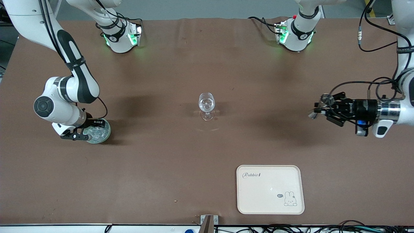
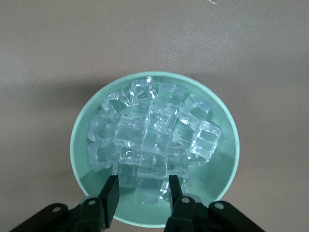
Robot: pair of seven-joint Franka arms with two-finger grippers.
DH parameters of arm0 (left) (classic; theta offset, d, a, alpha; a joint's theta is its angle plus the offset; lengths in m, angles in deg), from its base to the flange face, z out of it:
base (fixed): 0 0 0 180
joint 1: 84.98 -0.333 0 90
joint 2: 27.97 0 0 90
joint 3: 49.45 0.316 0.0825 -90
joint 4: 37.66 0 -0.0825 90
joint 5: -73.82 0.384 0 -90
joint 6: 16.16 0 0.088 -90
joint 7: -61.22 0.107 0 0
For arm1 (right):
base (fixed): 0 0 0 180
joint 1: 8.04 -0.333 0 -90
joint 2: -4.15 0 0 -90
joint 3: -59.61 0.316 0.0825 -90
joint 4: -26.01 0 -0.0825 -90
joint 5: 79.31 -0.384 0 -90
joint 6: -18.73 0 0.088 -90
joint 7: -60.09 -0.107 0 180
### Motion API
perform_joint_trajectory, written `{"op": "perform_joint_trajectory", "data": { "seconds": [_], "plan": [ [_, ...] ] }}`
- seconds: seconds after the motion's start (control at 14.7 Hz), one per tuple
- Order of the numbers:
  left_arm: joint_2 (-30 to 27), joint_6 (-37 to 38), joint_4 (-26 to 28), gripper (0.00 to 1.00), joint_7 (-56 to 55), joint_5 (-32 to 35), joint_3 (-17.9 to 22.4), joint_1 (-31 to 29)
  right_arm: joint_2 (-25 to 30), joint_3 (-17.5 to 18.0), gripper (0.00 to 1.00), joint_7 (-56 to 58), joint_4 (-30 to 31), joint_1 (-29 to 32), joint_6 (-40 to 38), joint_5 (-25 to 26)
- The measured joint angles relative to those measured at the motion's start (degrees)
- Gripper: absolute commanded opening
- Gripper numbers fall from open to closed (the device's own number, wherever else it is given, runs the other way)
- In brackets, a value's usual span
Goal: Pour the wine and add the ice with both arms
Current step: 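Carry the metal jigger with the left gripper to the wine glass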
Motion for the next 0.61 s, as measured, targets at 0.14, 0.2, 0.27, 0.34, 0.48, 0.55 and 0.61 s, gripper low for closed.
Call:
{"op": "perform_joint_trajectory", "data": {
  "seconds": [0.14,0.2,0.27,0.34,0.48,0.55,0.61],
  "plan": [
    [-0.9,-2.5,0.0,0.01,-1.8,2.2,-5.2,-0.1,-0.2,0.0,0.45,0.0,0.3,0.0,0.3,0.0],
    [-1.1,-4.4,0.0,0.01,-2.7,2.9,-8.0,-0.2,-0.4,0.0,0.42,0.0,0.3,0.0,0.4,0.0],
    [-1.1,-6.5,0.0,0.01,-3.9,3.1,-10.8,-0.2,-0.6,0.0,0.36,0.0,0.3,0.0,0.4,0.0],
    [-1.2,-8.8,0.0,0.01,-5.6,3.2,-13.4,-0.2,-0.6,0.1,0.3,0.0,0.3,-0.1,0.5,0.0],
    [-1.3,-14.4,0.1,0.01,-10.7,3.4,-18.8,-0.1,-0.6,0.0,0.21,0.0,0.3,-0.1,0.5,0.0],
    [-1.3,-17.9,0.3,0.01,-13.3,3.6,-21.6,-0.1,-0.7,0.0,0.2,0.0,0.3,-0.1,0.5,0.0],
    [-1.3,-21.4,0.8,0.01,-15.5,3.9,-24.2,0.0,-0.7,0.0,0.18,0.0,0.3,-0.1,0.5,0.0]
  ]
}}
